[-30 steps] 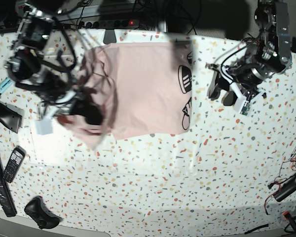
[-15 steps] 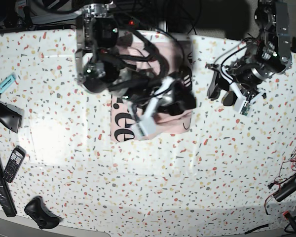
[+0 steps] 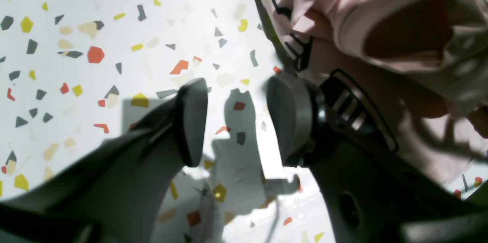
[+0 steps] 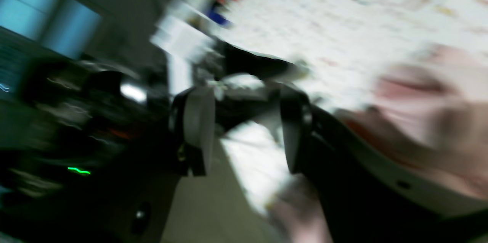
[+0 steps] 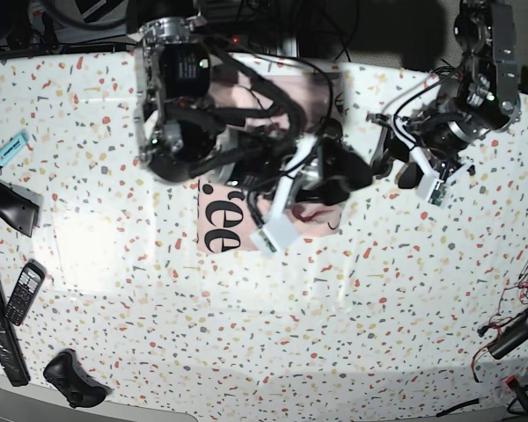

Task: Fold the T-shirt properly

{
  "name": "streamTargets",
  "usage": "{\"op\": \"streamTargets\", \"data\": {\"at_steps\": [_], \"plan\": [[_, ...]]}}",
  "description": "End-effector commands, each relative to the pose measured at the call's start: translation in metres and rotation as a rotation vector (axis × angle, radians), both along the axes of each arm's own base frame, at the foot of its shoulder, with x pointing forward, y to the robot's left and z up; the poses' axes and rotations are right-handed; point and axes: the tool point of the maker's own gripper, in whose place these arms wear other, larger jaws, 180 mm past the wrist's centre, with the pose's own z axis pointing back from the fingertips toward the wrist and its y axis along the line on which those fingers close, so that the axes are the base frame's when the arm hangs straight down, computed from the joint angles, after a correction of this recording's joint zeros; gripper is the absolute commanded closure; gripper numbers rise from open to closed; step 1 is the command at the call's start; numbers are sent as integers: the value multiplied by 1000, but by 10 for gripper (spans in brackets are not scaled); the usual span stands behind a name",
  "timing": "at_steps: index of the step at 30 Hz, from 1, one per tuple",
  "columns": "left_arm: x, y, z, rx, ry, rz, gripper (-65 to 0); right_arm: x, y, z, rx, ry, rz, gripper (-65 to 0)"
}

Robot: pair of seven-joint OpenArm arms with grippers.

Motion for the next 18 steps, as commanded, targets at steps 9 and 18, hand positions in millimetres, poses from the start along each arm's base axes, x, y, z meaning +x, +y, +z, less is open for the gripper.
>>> {"op": "streamTargets", "data": {"at_steps": [9,18], "plan": [[7,-1,13,-15,-49,-5,-281,22,-75,-18,-309,-125,-144,-277],[7,-1,13,-16,-49,-5,-281,5,-111,-54,-470,-69,-151,-276]]}}
